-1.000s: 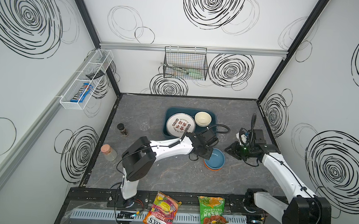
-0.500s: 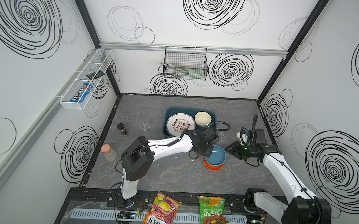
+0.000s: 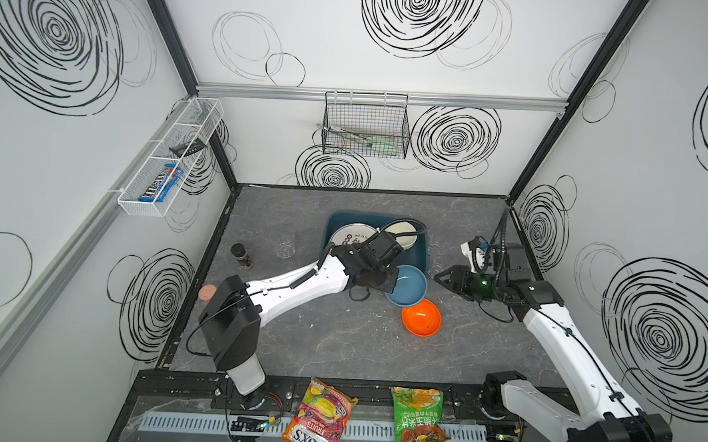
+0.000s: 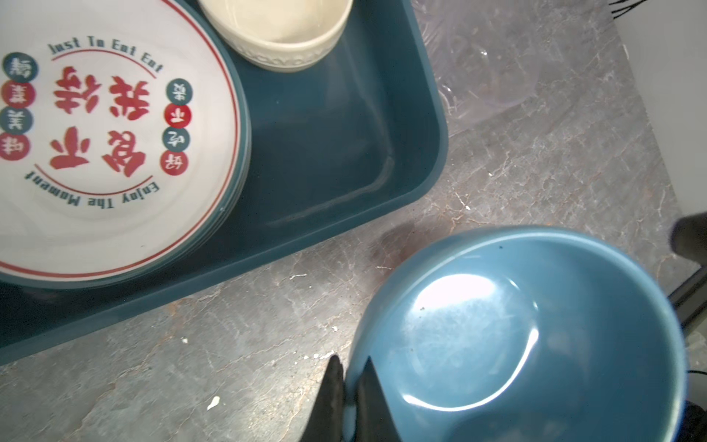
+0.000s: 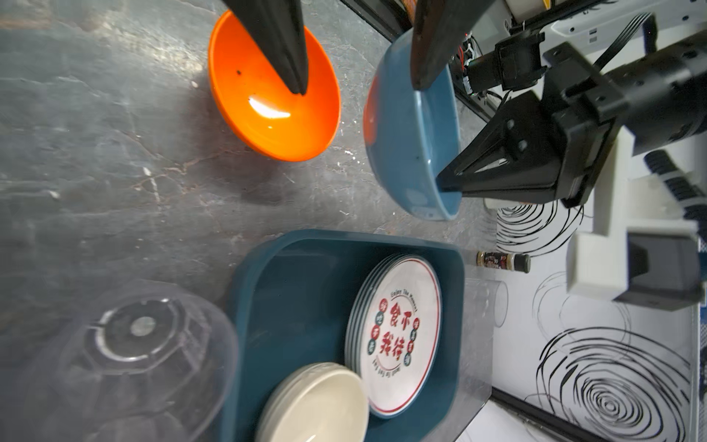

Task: Place the mixed dishes into the plastic bin
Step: 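Lift the blue bowl off the orange bowl with the left gripper, then carry the blue bowl over the bin with right gripper while left gripper releases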

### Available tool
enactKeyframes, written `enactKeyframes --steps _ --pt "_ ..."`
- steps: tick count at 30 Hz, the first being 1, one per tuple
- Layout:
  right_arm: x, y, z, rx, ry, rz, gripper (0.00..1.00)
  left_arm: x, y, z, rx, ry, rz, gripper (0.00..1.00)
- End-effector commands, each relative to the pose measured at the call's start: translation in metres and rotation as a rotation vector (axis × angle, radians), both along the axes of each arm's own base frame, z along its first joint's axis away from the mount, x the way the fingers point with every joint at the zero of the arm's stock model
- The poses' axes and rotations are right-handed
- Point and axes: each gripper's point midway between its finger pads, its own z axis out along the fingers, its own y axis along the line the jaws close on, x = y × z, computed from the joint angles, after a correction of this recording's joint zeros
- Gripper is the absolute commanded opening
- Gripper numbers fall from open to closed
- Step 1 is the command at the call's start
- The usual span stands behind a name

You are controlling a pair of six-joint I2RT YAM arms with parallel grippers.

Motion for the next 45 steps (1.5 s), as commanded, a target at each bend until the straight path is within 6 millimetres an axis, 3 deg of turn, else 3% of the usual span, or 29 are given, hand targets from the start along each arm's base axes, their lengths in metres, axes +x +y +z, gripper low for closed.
enactKeyframes --steps 1,7,18,29,35,45 --pt "0.003 0.025 0.019 0.02 -0.042 0.048 0.49 0.005 0.017 0.008 0.012 -0.033 0.024 0.0" --pt "0.008 0.055 0.016 -0.002 -0.029 0.1 0.49 0.007 0.036 0.013 0.011 -0.048 0.065 0.0" --pt "0.02 0.087 -0.005 -0.089 0.015 0.128 0.44 0.007 0.059 0.022 0.001 -0.069 0.113 0.0" --pt "0.034 0.11 -0.013 -0.121 0.022 0.159 0.22 0.009 0.076 0.031 -0.021 -0.08 0.15 0.02" --pt "0.047 0.114 -0.016 -0.163 0.008 0.157 0.09 0.011 0.085 0.039 -0.05 -0.085 0.176 0.14" --pt "0.076 0.114 -0.009 -0.266 -0.051 0.138 0.01 0.013 0.096 0.058 -0.13 -0.09 0.208 0.36"
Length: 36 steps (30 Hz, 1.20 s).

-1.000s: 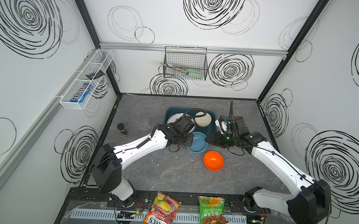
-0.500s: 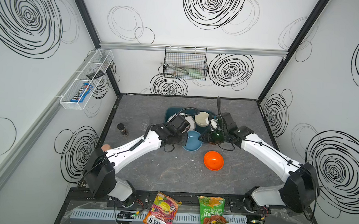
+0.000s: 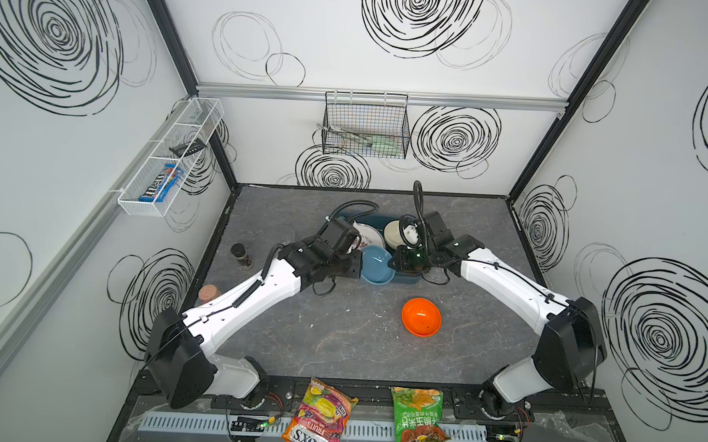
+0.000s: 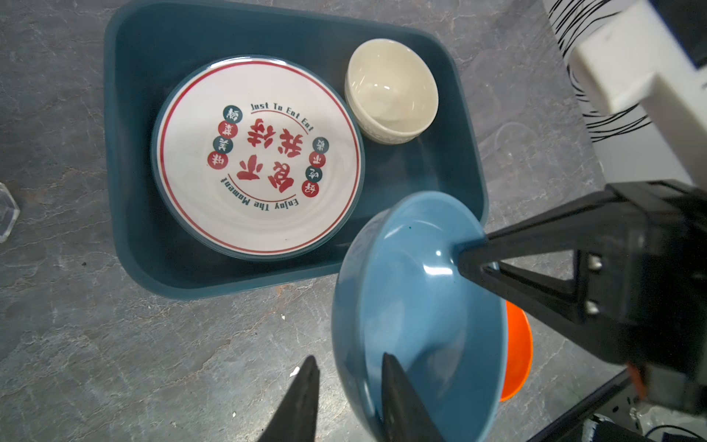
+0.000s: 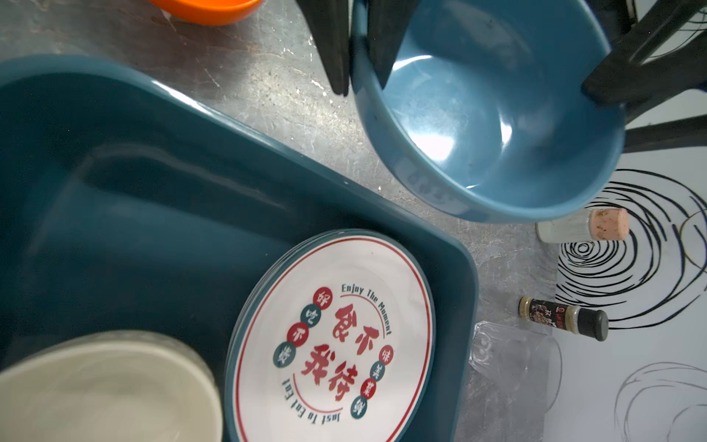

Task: Place the mixed dishes into the plastic bin
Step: 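Carry the blue bowl over the bin with right gripper while left gripper releases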

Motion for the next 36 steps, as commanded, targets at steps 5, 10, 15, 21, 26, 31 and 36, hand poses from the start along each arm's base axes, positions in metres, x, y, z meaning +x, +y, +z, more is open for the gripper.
enactKeyframes --steps 5,10,15,21,26,31,36 --pt "0.028 -0.008 0.013 -0.096 -0.077 -0.032 0.0 -0.004 0.019 0.013 -0.051 -0.015 0.038 0.45" --pt "0.047 -0.017 0.007 -0.154 -0.058 -0.067 0.0 -0.013 0.03 0.011 -0.101 -0.01 0.054 0.59" --pt "0.069 -0.028 0.003 -0.195 -0.035 -0.112 0.0 -0.023 0.039 0.008 -0.168 -0.013 0.066 0.66" --pt "0.099 -0.045 -0.004 -0.254 -0.018 -0.165 0.0 -0.035 0.049 -0.004 -0.204 0.011 0.08 0.69" --pt "0.121 -0.061 -0.011 -0.292 -0.007 -0.216 0.0 -0.045 0.052 -0.01 -0.254 0.02 0.082 0.72" --pt "0.137 -0.076 -0.019 -0.299 0.011 -0.256 0.0 -0.052 0.052 -0.012 -0.322 0.023 0.076 0.74" --pt "0.152 -0.087 -0.026 -0.307 0.025 -0.288 0.0 -0.057 0.055 -0.018 -0.358 0.037 0.085 0.75"
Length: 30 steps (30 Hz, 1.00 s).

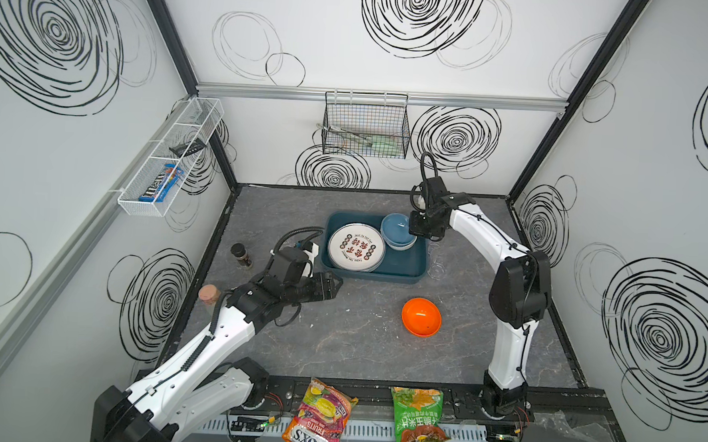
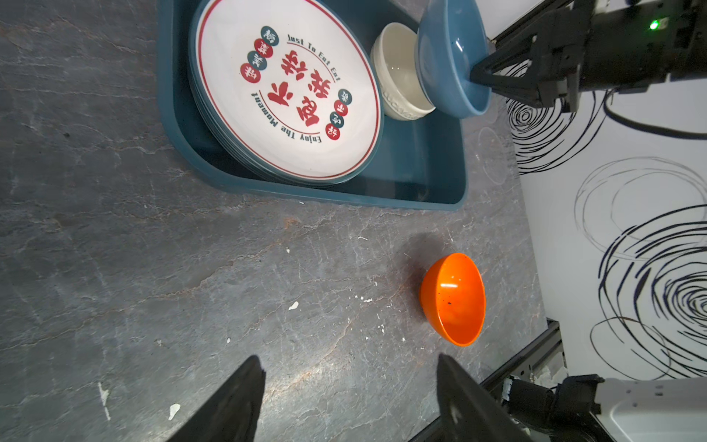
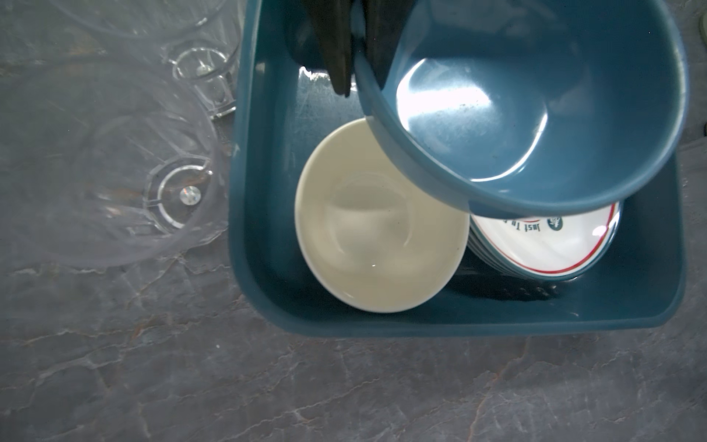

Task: Place the mixed dishes into the plastic bin
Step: 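Carry the blue bowl over the bin with right gripper while left gripper releases, then lower the blue bowl onto the cream bowls and open the right gripper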

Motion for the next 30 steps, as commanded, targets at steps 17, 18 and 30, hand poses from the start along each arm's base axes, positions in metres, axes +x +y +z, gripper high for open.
enactKeyframes --steps 17,18,30 --pt "0.036 -0.013 -0.029 -0.049 0.04 -0.052 0.01 -0.005 -0.001 -0.005 -0.084 0.008 0.015 0.76" --pt "0.037 -0.013 -0.03 -0.05 0.043 -0.052 0.0 -0.005 -0.001 -0.005 -0.086 0.008 0.014 0.75" --pt "0.041 -0.014 -0.043 -0.063 0.056 -0.057 0.01 -0.006 -0.002 -0.012 -0.094 0.026 0.016 0.76"
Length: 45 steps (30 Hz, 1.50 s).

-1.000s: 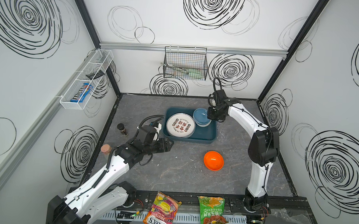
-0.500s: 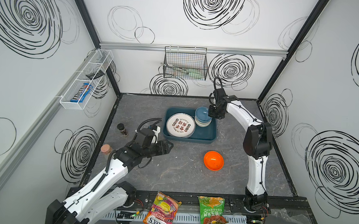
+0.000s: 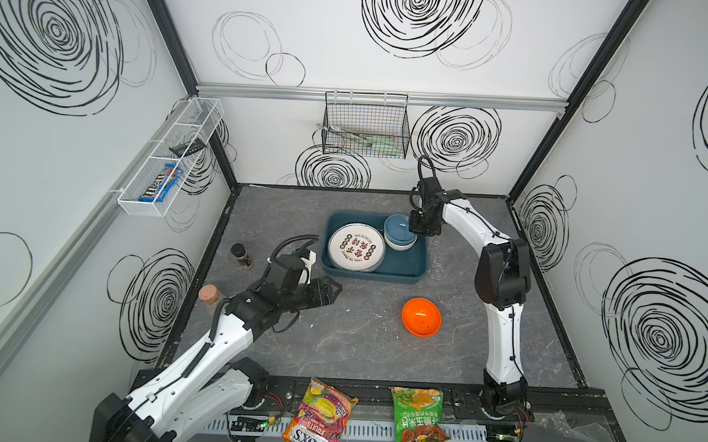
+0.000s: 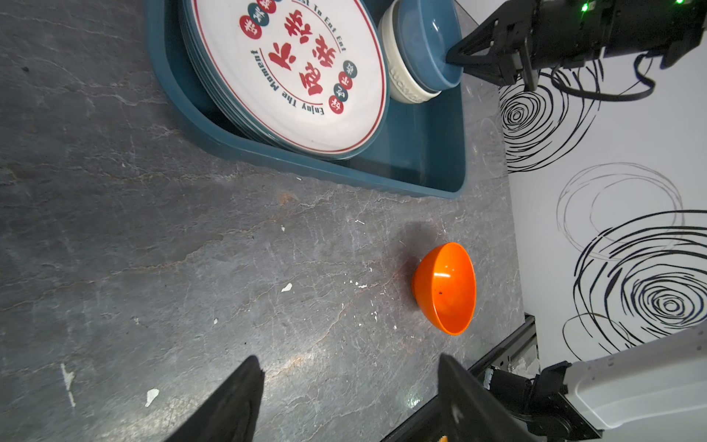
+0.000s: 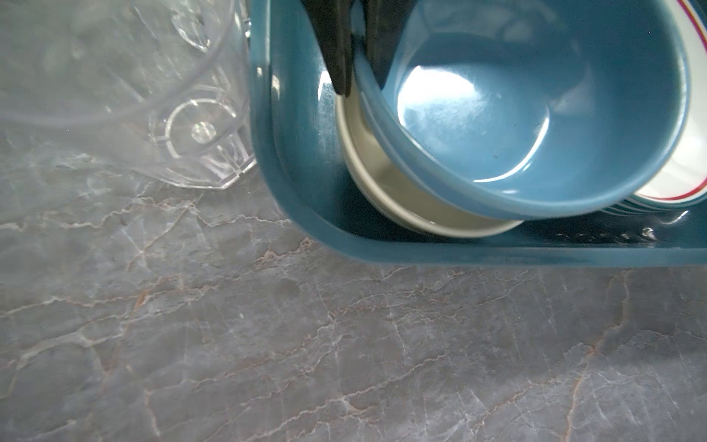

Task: Place the mixed dishes into the plastic bin
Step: 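Lower the blue bowl onto the cream bowls and open the right gripper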

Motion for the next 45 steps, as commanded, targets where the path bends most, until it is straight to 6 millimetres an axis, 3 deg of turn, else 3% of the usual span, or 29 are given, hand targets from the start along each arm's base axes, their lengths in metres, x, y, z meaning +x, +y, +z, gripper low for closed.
enactKeyframes --steps 1,14,21,33,45 --pt "0.004 -0.003 0.0 -0.012 0.002 -0.009 0.01 0.004 -0.001 0.005 -0.03 -0.028 0.006 0.76" --pt "0.004 -0.005 -0.007 -0.031 0.015 -0.014 0.04 0.003 -0.001 0.001 -0.035 -0.018 0.009 0.76" --pt "0.002 -0.001 0.0 -0.026 0.007 -0.012 0.23 0.001 -0.001 0.0 -0.038 -0.017 0.011 0.75" --pt "-0.007 -0.001 0.038 -0.004 -0.064 -0.012 0.31 0.001 -0.002 0.001 -0.052 -0.019 0.01 0.76" --pt "-0.046 0.011 0.075 0.058 -0.13 0.037 0.35 -0.003 -0.016 0.008 -0.095 -0.042 -0.043 0.81"
